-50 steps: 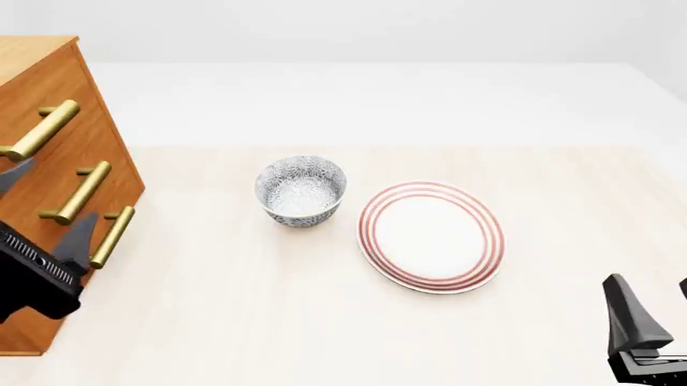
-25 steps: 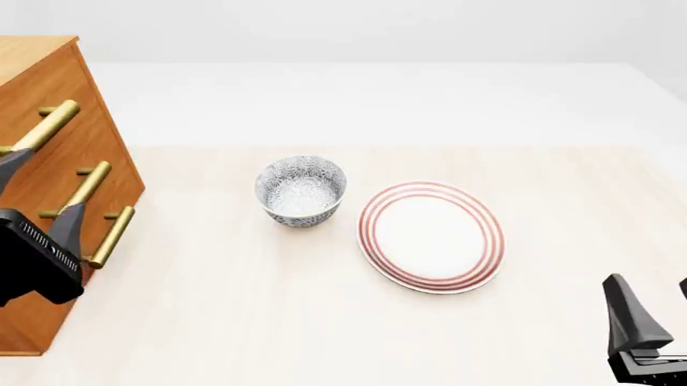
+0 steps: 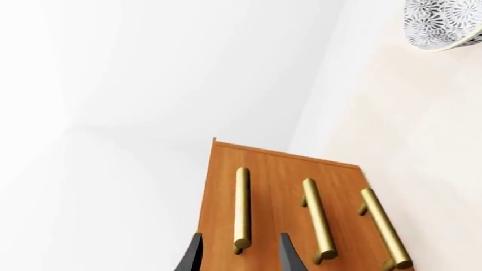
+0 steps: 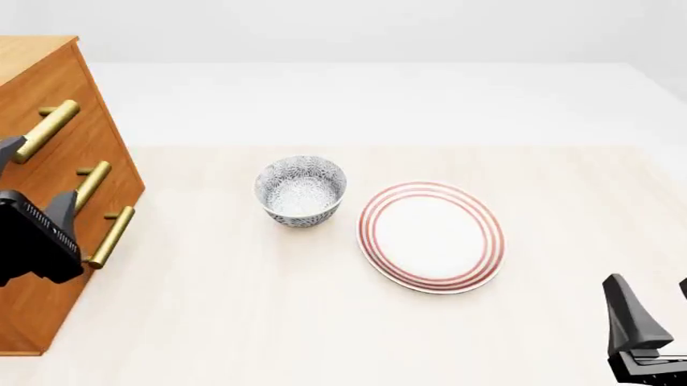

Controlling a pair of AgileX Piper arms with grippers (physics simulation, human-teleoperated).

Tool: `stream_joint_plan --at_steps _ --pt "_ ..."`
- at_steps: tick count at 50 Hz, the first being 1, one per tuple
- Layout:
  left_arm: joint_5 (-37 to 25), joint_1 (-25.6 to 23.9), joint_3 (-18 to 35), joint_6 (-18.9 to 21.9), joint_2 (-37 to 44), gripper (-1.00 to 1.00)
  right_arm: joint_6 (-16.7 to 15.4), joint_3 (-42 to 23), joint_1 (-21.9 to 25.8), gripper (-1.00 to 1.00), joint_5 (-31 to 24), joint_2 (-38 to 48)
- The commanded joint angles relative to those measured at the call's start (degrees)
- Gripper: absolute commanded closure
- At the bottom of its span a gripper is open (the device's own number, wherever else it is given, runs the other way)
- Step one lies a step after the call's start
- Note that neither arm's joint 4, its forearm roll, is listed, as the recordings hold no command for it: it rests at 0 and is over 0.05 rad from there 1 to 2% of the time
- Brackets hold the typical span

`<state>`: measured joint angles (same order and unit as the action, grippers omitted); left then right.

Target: Open the top drawer of the cabinet.

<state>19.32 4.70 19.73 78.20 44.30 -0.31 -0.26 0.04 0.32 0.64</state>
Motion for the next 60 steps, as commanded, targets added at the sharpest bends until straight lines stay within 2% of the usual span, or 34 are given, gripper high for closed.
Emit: stream_joint_plan --at_steps 1,18,34,60 --pt "1.1 1.1 0.8 0.0 1.8 -1.00 0.0 0.0 0.0 -1.00 0.0 0.0" --pt "2.8 4.9 0.8 0.9 4.0 -1.00 0.0 0.0 0.0 -1.00 0.0 0.0" --pt "3.7 6.4 1.9 1.8 6.4 -1.00 0.0 0.0 0.0 -1.00 0.0 0.0" --pt "7.1 9.0 3.5 0.7 13.0 -1.00 0.0 0.0 0.0 -1.00 0.0 0.0"
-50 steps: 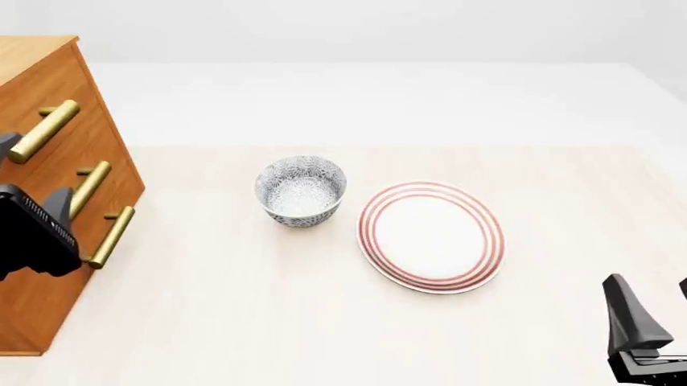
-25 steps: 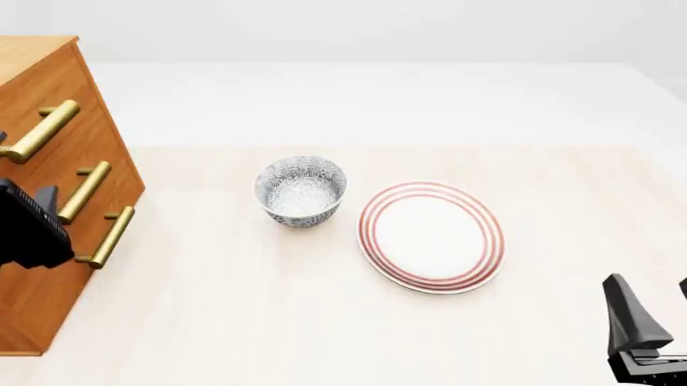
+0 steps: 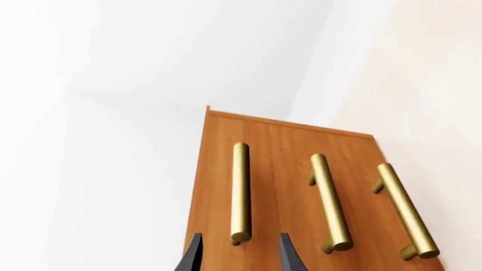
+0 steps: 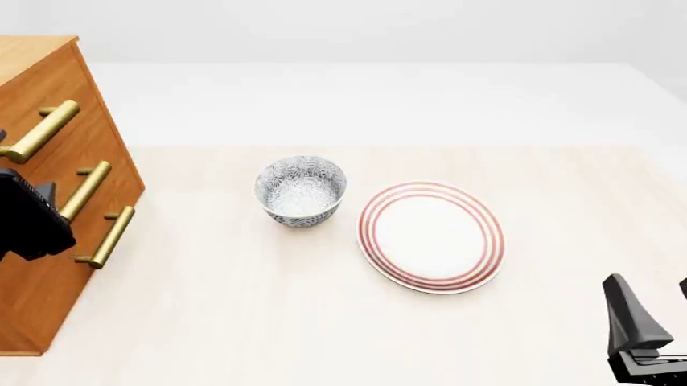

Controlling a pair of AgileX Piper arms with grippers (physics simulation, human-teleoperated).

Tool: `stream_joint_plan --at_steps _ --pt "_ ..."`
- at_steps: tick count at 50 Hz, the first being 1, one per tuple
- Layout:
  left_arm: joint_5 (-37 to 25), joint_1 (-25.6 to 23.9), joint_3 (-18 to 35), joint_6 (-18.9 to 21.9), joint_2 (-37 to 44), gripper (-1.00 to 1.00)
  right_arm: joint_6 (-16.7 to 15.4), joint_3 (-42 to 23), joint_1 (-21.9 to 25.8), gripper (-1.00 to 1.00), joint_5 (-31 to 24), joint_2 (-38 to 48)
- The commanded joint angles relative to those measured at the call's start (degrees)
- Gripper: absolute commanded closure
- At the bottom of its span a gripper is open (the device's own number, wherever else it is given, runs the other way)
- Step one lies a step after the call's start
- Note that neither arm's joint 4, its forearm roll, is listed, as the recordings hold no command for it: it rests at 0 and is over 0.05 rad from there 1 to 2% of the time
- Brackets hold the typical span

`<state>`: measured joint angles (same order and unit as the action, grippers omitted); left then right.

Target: Open the top drawer of the cabinet.

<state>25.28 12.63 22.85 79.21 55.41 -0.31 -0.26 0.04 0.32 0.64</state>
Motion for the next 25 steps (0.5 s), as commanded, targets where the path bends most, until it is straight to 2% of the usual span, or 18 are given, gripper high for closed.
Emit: stream_joint_plan --at_steps 1,25 --pt "1.6 1.4 0.3 -0.1 2.1 -1.00 0.0 0.0 0.0 -1.00 0.0 0.0" --pt "4.8 3.5 2.0 0.5 7.7 -1.00 0.0 0.0 0.0 -1.00 0.0 0.0"
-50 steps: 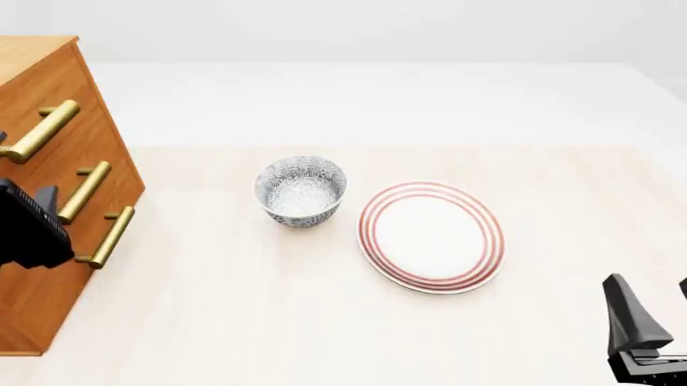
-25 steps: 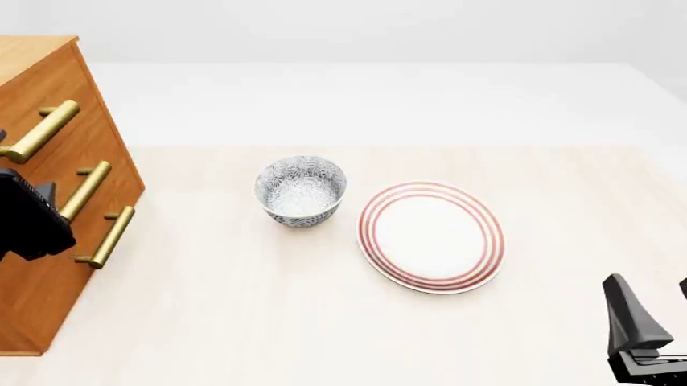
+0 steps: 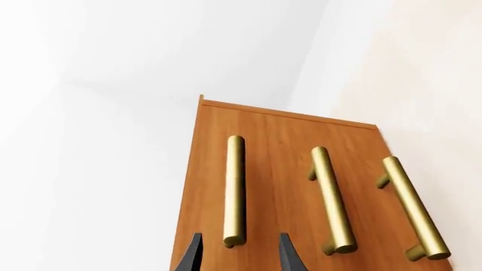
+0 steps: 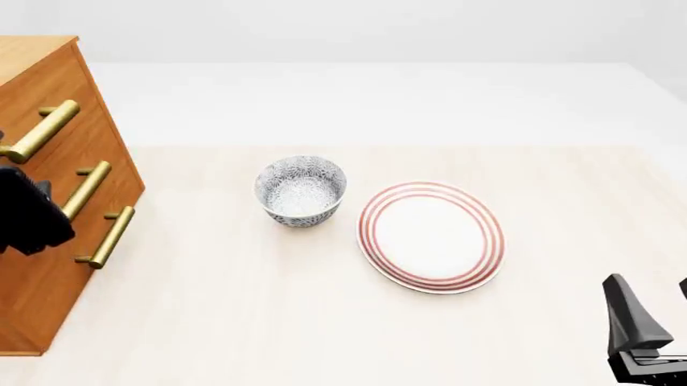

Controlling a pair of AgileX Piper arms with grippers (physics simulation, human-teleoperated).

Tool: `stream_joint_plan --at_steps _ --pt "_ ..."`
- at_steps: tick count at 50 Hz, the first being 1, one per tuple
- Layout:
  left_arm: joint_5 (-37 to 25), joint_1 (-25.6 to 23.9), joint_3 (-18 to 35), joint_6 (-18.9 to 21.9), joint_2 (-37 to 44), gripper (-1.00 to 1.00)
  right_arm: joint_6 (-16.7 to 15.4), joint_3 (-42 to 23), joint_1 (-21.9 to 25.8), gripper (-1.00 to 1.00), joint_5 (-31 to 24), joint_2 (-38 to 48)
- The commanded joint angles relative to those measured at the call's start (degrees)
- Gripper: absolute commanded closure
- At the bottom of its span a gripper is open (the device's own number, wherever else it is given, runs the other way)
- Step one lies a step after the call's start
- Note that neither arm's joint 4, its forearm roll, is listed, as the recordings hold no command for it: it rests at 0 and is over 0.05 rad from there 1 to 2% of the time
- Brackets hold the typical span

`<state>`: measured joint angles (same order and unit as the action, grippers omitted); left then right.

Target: Open the top drawer of the cabinet.

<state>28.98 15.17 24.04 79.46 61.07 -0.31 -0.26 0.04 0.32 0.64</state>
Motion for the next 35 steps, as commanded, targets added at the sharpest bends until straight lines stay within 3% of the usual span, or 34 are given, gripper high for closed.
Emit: stream_joint_plan --at_steps 1,35 --pt "1.0 1.0 1.0 0.2 2.0 -1.00 0.0 0.0 0.0 -1.00 0.0 0.0" --pt "0.9 2.1 5.8 0.1 6.5 -1.00 0.0 0.0 0.0 -1.00 0.0 0.0"
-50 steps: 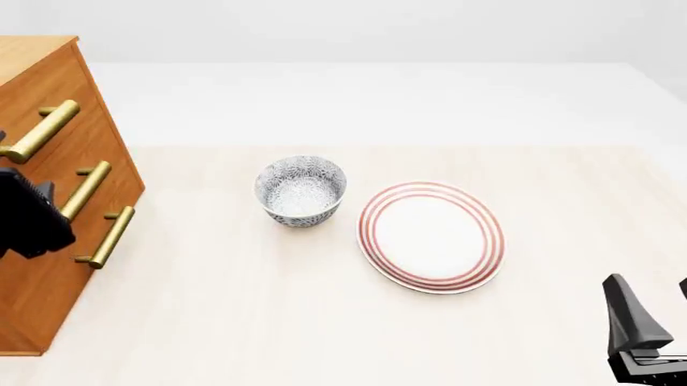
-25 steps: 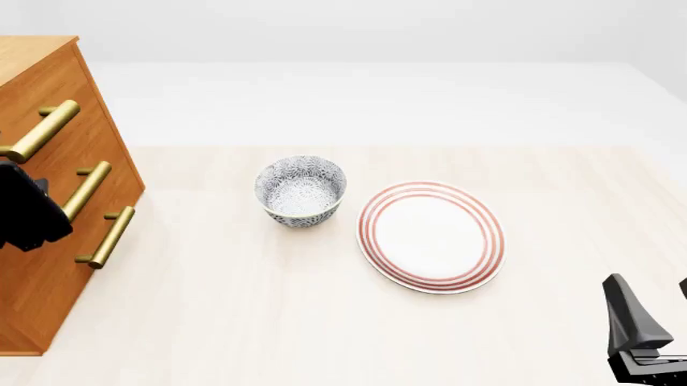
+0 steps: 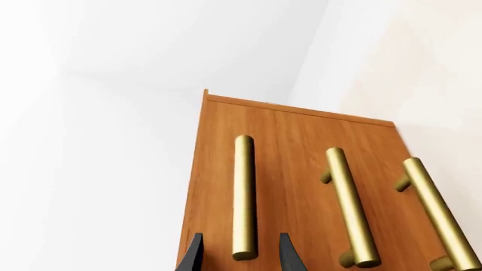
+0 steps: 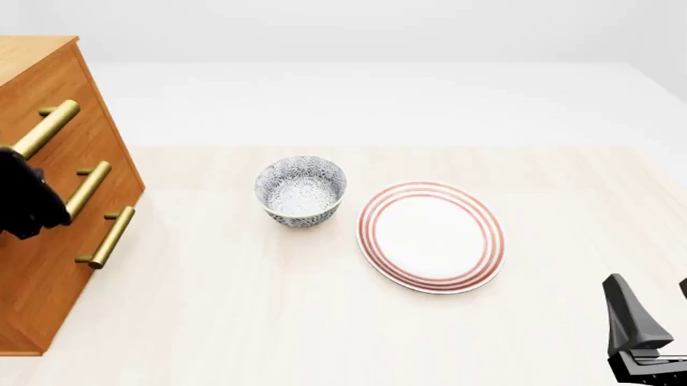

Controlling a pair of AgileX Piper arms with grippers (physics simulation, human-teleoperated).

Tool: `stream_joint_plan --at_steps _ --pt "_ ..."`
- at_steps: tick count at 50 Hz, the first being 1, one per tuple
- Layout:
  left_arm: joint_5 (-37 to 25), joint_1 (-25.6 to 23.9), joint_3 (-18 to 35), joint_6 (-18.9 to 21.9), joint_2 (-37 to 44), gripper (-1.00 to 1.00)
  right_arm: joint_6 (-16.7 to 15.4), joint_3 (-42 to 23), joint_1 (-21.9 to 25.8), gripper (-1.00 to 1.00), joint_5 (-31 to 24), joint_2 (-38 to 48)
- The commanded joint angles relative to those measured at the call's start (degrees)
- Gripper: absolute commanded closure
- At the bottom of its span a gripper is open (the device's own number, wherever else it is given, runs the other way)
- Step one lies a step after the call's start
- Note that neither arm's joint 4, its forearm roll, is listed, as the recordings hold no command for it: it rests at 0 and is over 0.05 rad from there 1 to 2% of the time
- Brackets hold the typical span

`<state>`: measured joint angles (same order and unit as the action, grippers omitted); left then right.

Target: Open the top drawer of the cabinet.

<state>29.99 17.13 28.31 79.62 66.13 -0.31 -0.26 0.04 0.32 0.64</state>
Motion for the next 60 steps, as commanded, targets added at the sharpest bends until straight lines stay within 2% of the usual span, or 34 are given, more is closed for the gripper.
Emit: stream_joint_plan --at_steps 1,5,6,18,35,49,60 --pt "0.2 0.2 1.4 0.3 1.6 -1.00 0.0 0.0 0.0 -1.00 0.0 0.0" --pt "0.3 -0.2 1.6 0.3 1.5 -1.00 0.0 0.0 0.0 -1.00 0.0 0.0" --pt "0.5 -0.2 1.6 0.3 1.5 1.00 0.0 0.0 0.0 -1.00 0.0 0.0" --pt "0.2 -2.2 1.2 1.4 0.9 1.00 0.0 0.0 0.0 -1.00 0.0 0.0" --pt "3.4 -5.7 -1.2 4.2 0.8 1.00 0.0 0.0 0.0 -1.00 0.0 0.0" --pt "4.1 -8.8 -3.1 4.8 -1.3 1.00 0.0 0.0 0.0 -1.00 0.0 0.0" --pt "3.6 -10.3 -4.0 3.5 -3.1 1.00 0.0 0.0 0.0 -1.00 0.0 0.0"
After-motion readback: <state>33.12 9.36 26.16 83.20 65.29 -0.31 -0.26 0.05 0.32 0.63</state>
